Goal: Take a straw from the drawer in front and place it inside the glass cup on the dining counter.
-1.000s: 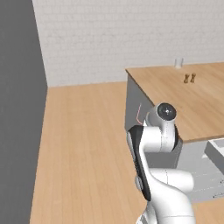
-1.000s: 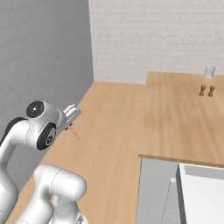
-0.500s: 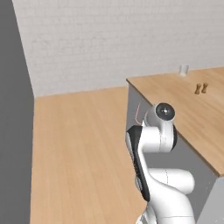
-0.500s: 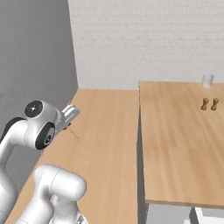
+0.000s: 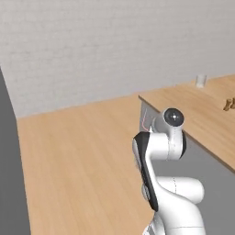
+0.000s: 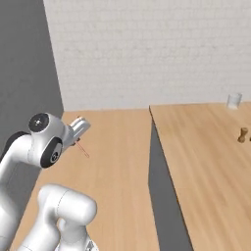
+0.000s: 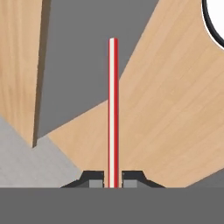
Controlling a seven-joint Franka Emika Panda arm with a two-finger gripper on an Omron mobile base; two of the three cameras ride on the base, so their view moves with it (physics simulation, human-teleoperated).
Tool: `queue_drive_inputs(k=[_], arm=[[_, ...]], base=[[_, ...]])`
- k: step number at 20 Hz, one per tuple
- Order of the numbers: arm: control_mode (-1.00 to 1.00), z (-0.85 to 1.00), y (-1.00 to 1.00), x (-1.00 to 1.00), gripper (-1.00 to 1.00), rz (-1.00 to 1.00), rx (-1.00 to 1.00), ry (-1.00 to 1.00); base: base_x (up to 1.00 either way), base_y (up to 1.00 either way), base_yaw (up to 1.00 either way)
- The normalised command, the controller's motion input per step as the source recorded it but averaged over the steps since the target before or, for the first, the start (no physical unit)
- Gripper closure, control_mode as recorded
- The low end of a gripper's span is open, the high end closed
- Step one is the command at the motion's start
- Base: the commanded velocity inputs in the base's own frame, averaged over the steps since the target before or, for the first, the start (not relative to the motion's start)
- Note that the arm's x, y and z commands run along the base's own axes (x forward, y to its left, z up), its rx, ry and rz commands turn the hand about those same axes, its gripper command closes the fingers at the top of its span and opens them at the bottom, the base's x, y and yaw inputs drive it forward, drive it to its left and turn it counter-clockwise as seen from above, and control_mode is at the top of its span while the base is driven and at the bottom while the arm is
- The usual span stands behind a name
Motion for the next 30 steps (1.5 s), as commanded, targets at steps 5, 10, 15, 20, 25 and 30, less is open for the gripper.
queue_drive_inputs(k=[5, 10, 15, 20, 25, 30], arm=[[1.00, 0.00, 0.00, 0.00, 1.00, 0.00, 0.00, 0.00], [1.00, 0.00, 0.00, 0.00, 1.00, 0.00, 0.00, 0.00], [1.00, 0.00, 0.00, 0.00, 1.00, 0.00, 0.00, 0.00], [1.00, 0.00, 0.00, 0.00, 1.00, 0.00, 0.00, 0.00], [1.00, 0.00, 0.00, 0.00, 1.00, 0.00, 0.00, 0.00], [1.00, 0.00, 0.00, 0.00, 1.00, 0.00, 0.00, 0.00]], base=[[1.00, 0.99, -0.26], [1.00, 0.82, -0.33], [1.00, 0.67, -0.33], [1.00, 0.56, -0.43], [1.00, 0.58, -0.54], [1.00, 0.48, -0.57]])
